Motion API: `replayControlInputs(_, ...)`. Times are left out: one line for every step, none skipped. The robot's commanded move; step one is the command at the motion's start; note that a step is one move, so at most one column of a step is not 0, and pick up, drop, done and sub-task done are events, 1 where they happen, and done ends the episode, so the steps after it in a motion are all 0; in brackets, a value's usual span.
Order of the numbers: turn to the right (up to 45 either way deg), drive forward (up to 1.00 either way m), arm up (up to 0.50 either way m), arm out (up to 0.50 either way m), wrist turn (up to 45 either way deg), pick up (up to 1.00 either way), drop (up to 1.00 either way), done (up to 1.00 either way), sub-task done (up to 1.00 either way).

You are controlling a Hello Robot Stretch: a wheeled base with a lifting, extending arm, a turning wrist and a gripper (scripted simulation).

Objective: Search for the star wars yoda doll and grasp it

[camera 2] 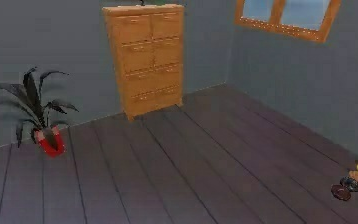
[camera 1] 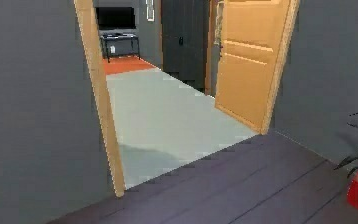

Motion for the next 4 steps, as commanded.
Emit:
replayControlInputs(0.0, 0.85, 0.0, 0.0, 0.0, 0.0, 0.0, 0.0, 0.0)
replayControlInputs(-39.0, 0.0, 0.0, 0.0, 0.0, 0.0, 0.0, 0.0, 0.0)
replayControlInputs(0.0, 0.05, 0.0, 0.0, 0.0, 0.0, 0.0, 0.0, 0.0)
replayControlInputs(24.0, 0.0, 0.0, 0.0, 0.0, 0.0, 0.0, 0.0, 0.0)
